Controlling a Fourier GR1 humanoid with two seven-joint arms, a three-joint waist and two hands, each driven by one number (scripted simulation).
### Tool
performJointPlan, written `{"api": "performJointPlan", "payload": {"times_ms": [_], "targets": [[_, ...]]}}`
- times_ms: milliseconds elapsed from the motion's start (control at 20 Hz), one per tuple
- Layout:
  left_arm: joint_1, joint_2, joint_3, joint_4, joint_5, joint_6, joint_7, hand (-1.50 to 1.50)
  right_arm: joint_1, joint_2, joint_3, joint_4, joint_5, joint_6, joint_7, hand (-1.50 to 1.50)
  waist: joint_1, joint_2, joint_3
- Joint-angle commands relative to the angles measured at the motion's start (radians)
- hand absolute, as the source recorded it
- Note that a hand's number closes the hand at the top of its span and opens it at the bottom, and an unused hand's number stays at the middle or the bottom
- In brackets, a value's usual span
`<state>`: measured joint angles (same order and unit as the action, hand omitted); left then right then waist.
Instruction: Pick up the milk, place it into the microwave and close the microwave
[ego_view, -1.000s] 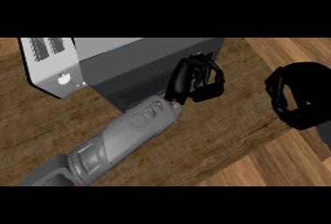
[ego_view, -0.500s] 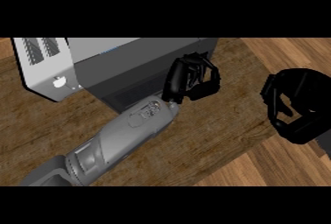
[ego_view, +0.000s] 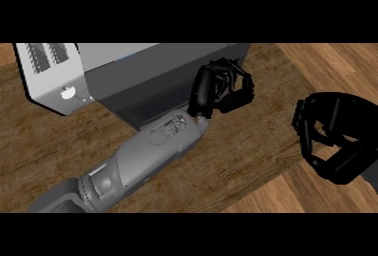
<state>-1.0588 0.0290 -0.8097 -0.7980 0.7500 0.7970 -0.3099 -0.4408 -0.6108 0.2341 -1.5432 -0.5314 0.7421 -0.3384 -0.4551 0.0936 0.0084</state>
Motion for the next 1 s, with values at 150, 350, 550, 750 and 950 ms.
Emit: {"api": "performJointPlan", "payload": {"times_ms": [150, 350, 550, 750, 950], "targets": [[0.049, -0.029, 0.203, -0.027, 0.209, -0.047, 0.048, 1.5, 0.068, 0.007, 0.085, -0.048, -0.03, 0.074, 0.014, 1.5, 0.04, 0.034, -0.019], [0.077, -0.029, 0.226, -0.013, 0.267, -0.119, 0.031, 1.5, 0.11, 0.016, 0.105, -0.08, -0.038, 0.052, 0.032, 1.5, 0.068, 0.033, -0.016], [0.103, -0.029, 0.226, 0.007, 0.319, -0.193, 0.021, 1.5, 0.149, 0.031, 0.12, -0.13, -0.04, 0.021, 0.041, 1.5, 0.094, 0.021, -0.016], [0.122, -0.014, 0.211, 0.028, 0.35, -0.275, -0.005, 1.5, 0.186, 0.042, 0.123, -0.18, -0.045, -0.002, 0.037, 1.5, 0.109, 0.016, -0.016], [0.148, 0.002, 0.198, 0.05, 0.388, -0.348, -0.013, 1.5, 0.241, 0.048, 0.152, -0.225, -0.03, -0.021, 0.048, 1.5, 0.129, 0.009, -0.017]]}}
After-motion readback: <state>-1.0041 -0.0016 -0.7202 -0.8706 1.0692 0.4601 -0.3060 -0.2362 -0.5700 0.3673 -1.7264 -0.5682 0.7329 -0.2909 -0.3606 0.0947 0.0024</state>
